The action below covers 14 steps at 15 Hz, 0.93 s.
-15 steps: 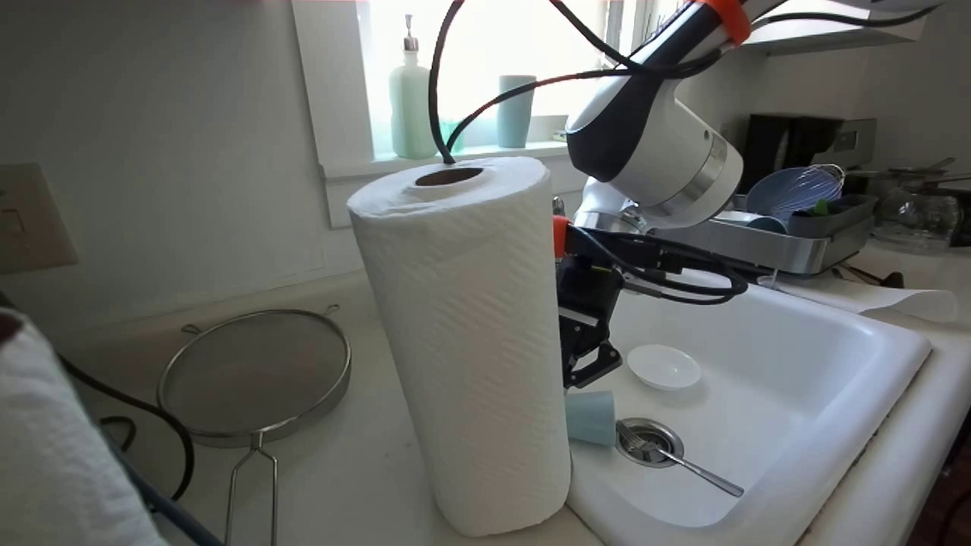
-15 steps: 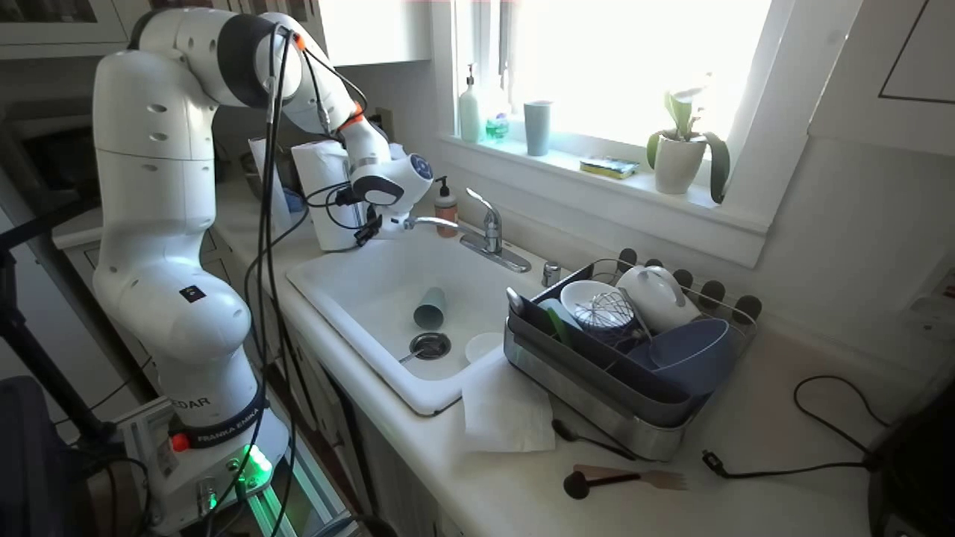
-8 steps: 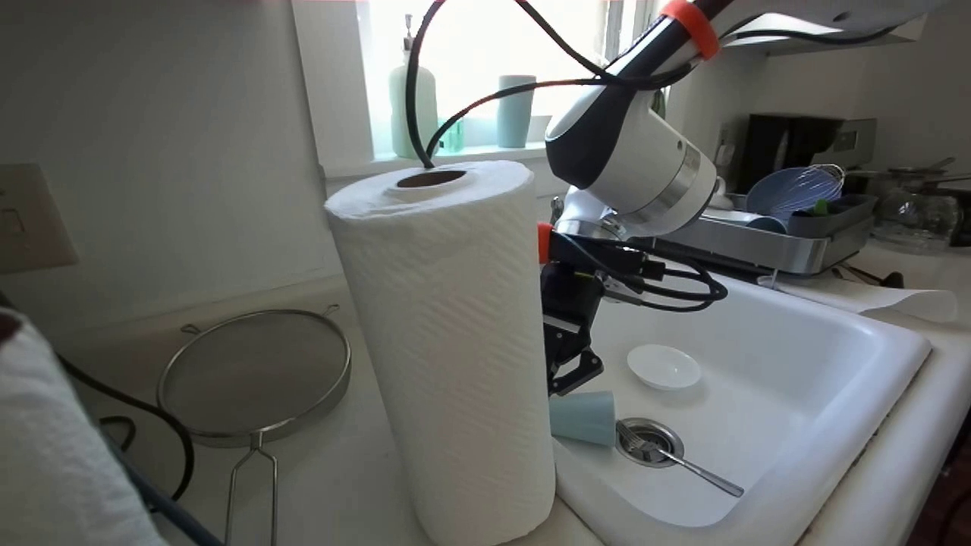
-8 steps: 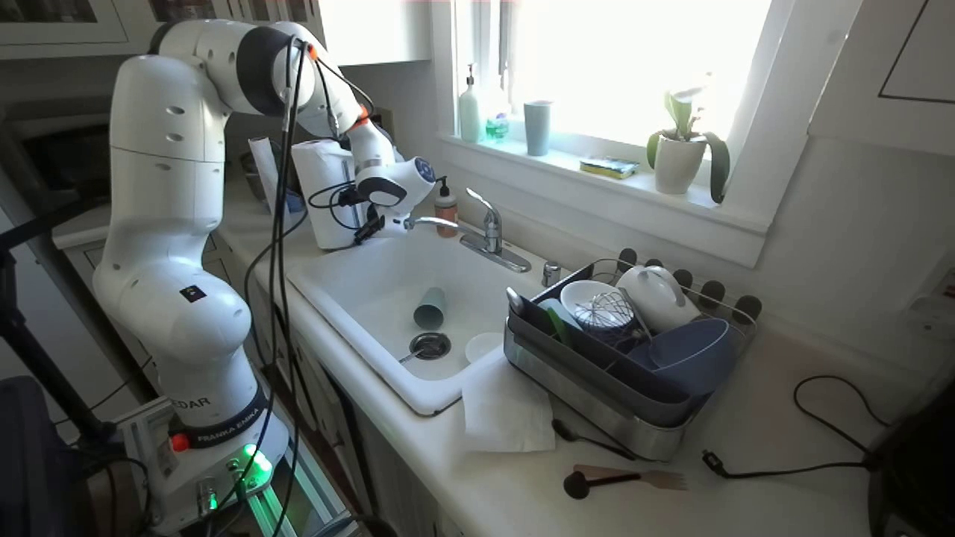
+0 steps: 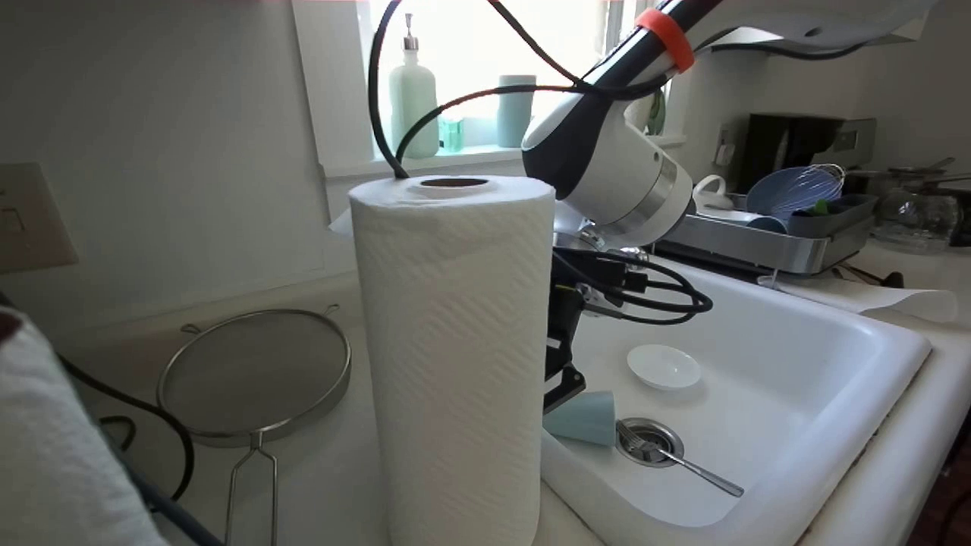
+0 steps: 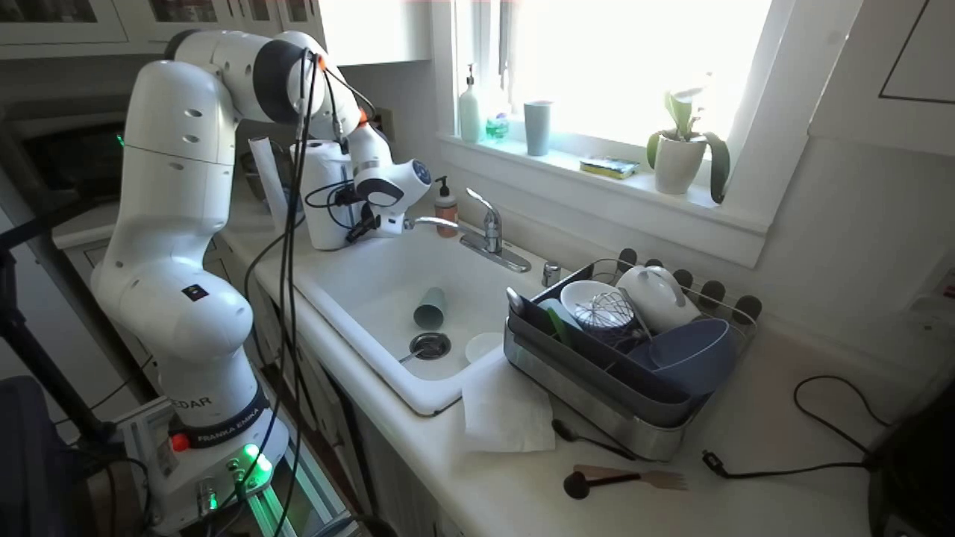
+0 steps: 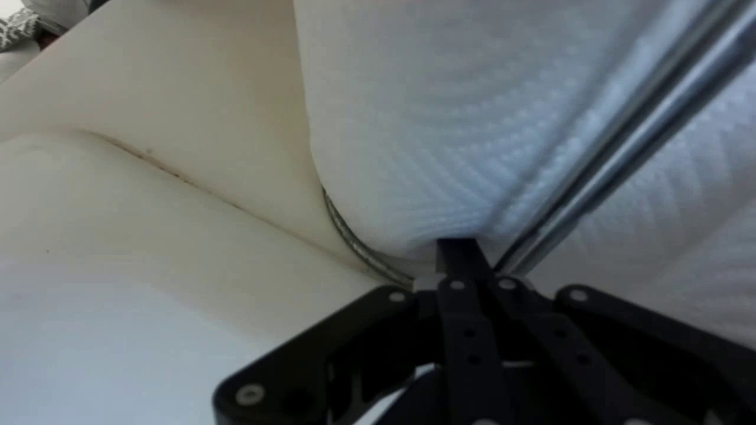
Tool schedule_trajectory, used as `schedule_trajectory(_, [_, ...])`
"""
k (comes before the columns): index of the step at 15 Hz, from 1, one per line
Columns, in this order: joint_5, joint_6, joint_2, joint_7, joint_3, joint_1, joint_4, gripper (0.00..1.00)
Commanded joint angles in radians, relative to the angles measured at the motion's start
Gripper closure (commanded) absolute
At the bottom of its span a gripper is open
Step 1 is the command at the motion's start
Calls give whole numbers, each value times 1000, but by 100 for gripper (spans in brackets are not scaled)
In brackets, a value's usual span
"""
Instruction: Move the paper towel roll to the left
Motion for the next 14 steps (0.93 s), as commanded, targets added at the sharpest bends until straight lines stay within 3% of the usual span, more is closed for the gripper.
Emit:
schedule_trajectory(1, [-3, -36, 50, -7, 0, 20, 60, 100])
schedule_trajectory(14, [-62, -72, 148, -5, 6, 97, 206, 100])
